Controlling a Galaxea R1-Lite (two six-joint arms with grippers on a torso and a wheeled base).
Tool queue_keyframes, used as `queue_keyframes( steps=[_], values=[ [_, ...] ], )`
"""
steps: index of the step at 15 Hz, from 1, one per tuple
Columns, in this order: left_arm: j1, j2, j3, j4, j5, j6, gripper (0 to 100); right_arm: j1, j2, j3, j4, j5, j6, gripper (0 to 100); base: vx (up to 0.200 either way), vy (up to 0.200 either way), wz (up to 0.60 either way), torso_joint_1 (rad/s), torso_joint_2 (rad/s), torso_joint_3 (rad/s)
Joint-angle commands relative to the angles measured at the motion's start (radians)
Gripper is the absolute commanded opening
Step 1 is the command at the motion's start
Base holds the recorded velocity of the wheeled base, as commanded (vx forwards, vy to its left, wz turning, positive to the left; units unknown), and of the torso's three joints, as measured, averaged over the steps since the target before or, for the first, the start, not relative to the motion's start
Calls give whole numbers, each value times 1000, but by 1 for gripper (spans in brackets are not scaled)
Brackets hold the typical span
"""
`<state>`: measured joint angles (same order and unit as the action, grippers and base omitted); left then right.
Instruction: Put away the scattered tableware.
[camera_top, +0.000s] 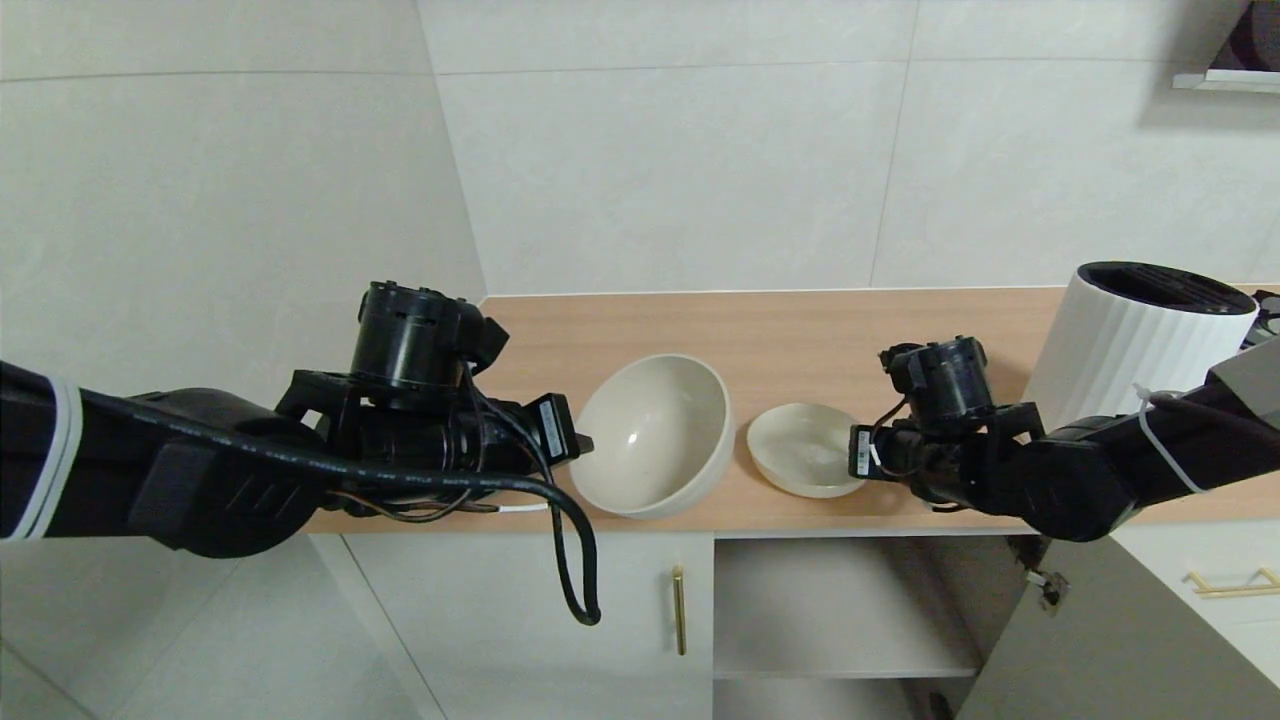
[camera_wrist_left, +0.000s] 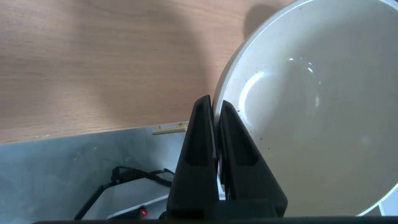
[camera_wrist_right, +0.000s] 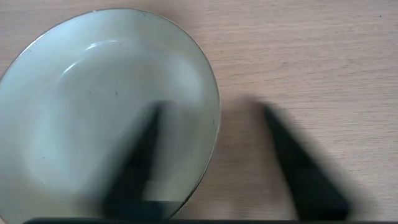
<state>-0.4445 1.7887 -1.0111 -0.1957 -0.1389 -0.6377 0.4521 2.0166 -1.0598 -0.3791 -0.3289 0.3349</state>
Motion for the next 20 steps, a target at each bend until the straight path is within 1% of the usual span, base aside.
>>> queue_keyframes(
  steps=[1,7,9,11,12,13,15,16,17,18,20],
  values=[
    [0,0,0,-1,1,0,0,0,-1,0,0,1,1,0,0,0,0,0,0,0],
    [1,-3,8,-1,-1,0,0,-1,-25,6,2,-1,3,0,0,0,0,0,0,0],
    [1,-20,23,-1,1,0,0,-1,-56,34,3,2,15,0,0,0,0,0,0,0],
    [1,-75,80,-1,-4,6,0,-1,-131,103,9,16,12,0,0,0,0,0,0,0],
    [1,-89,95,-1,-4,10,0,-1,-145,110,9,16,12,0,0,0,0,0,0,0],
    [1,-121,126,-1,-4,21,0,-1,-183,123,16,19,12,0,0,0,0,0,0,0],
    [20,-167,170,1,-10,30,0,-1,-269,150,114,62,10,0,0,0,0,0,0,0],
    [24,-183,183,1,-24,39,0,-1,-299,165,157,74,10,0,0,0,0,0,0,0],
    [26,-227,232,1,-67,59,0,-1,-364,185,223,108,12,0,0,0,0,0,0,0],
    [26,-241,252,1,-76,67,0,-1,-383,192,233,120,12,0,0,0,0,0,0,0],
    [26,-250,282,1,-77,93,0,0,-440,241,252,159,10,0,0,0,0,0,0,0]
  ],
)
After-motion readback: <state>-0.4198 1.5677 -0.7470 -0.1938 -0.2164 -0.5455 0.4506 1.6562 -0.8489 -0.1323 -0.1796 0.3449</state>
